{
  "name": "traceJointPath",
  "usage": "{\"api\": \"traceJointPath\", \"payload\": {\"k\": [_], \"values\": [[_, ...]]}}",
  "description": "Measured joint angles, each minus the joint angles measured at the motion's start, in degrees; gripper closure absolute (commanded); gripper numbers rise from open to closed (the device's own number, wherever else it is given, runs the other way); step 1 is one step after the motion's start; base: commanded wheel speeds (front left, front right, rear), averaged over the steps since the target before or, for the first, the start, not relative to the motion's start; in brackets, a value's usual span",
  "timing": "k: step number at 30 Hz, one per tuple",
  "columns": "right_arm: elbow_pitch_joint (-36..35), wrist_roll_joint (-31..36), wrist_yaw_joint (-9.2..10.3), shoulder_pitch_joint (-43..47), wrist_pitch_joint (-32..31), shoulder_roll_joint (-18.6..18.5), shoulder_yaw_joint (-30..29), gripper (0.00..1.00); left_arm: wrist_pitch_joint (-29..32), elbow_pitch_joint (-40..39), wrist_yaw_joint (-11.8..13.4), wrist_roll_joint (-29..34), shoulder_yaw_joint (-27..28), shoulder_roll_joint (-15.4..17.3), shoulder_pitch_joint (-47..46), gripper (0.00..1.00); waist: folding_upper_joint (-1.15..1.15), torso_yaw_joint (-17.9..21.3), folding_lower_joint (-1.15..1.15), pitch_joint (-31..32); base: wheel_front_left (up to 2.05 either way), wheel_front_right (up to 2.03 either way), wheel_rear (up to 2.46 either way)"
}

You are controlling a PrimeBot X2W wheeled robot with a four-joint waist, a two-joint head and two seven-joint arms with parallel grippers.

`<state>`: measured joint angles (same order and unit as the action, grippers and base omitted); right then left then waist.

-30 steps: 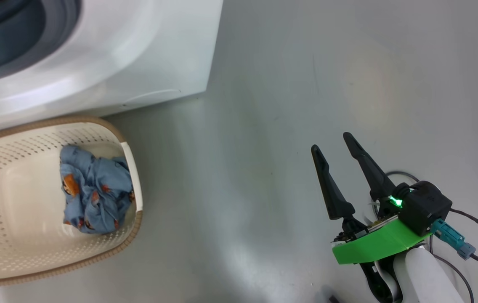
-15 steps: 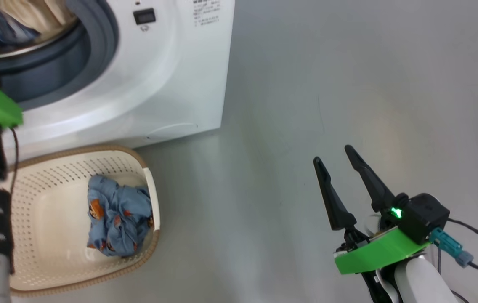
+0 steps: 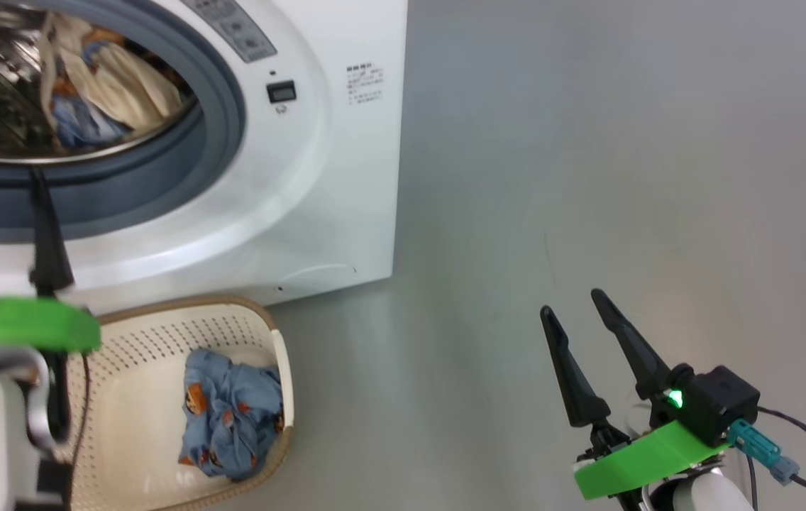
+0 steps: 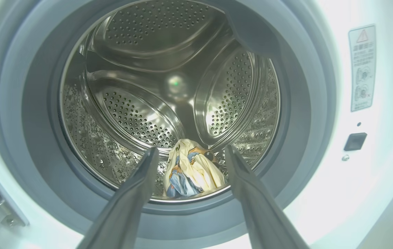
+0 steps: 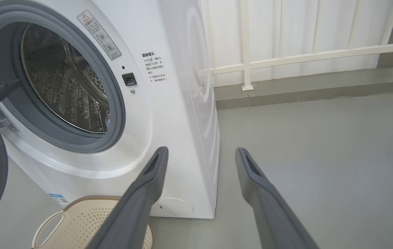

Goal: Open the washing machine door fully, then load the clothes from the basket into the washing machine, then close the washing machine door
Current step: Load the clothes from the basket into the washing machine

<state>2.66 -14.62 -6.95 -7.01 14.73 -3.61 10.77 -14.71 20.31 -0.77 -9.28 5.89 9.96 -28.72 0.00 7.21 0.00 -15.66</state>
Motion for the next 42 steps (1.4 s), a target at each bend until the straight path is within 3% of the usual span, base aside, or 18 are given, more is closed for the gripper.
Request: {"api": "traceJointPath", "payload": {"k": [16, 27, 42], "values": [[0.0, 0.0, 0.00, 3.4, 0.0, -0.1, -0.2, 0.00, 1.7, -18.2, 2.6, -0.2, 1.8, -1.9, 22.6, 0.00, 0.00, -1.6, 0.00, 7.0, 0.00, 0.00, 0.00], [-0.1, 0.0, 0.00, 4.7, 0.0, -0.4, -0.1, 0.00, 1.6, -21.6, 4.6, -2.1, -0.1, -5.6, 32.8, 0.00, 0.00, -1.6, 0.00, 8.9, 0.00, 0.00, 0.00], [-0.4, 0.0, 0.00, 5.1, 0.0, -1.4, -0.1, 0.00, 0.9, -24.1, 7.7, -2.1, -1.8, -6.3, 41.6, 0.00, 0.00, -1.6, 0.00, 10.2, 0.00, 0.00, 0.00]]}}
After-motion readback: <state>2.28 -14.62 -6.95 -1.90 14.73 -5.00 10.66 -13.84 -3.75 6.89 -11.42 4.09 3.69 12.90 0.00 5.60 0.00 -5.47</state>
